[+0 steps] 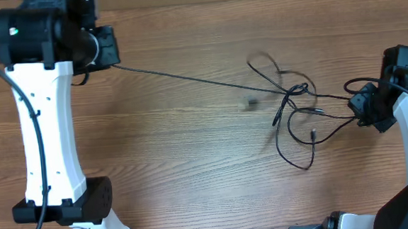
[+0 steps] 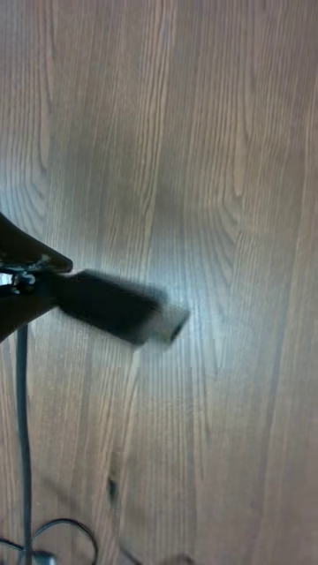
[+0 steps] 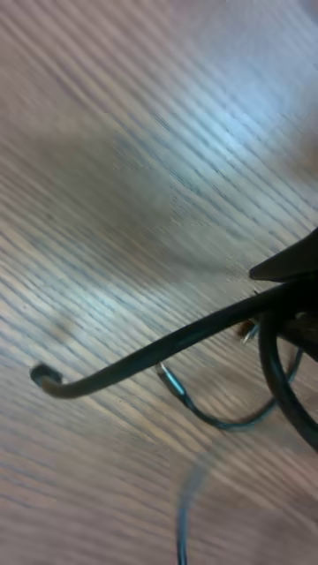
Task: Untangle cables
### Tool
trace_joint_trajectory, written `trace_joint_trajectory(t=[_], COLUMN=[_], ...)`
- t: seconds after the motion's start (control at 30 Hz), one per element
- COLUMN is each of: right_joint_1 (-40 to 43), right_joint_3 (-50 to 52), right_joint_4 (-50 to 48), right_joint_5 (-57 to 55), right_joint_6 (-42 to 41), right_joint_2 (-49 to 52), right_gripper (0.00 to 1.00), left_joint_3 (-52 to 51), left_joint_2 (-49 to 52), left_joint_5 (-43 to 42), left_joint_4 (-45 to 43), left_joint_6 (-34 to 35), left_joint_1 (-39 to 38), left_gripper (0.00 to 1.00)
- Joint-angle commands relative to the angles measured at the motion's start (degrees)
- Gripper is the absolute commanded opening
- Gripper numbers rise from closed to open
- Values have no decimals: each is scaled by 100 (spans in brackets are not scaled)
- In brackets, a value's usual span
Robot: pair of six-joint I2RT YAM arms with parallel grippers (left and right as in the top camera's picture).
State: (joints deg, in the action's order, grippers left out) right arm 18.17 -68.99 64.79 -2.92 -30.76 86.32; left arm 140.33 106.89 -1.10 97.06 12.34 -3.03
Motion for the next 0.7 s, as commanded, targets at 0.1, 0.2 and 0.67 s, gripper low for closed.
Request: trace_joint_trajectory(t=[0.1, 0.2, 0.67], right_joint_1=[44, -103, -1279], right_joint_3=[4, 4, 2], right_joint_4=[-514, -485, -262], right_joint_5=[2997, 4669, 4631], right_joint_6=[2105, 3106, 3794], right_joint_2=[-4, -4, -4], right_gripper=[4, 6, 7], left_joint_3=[83, 83, 83], left_joint_2=[-166, -166, -151], left_joint_5=[-61, -428, -1582], left_joint_4=[-26, -26, -52], left_joint_6=[-166, -343, -780], left_joint_1=[136, 109, -2], left_gripper=[4, 18, 70])
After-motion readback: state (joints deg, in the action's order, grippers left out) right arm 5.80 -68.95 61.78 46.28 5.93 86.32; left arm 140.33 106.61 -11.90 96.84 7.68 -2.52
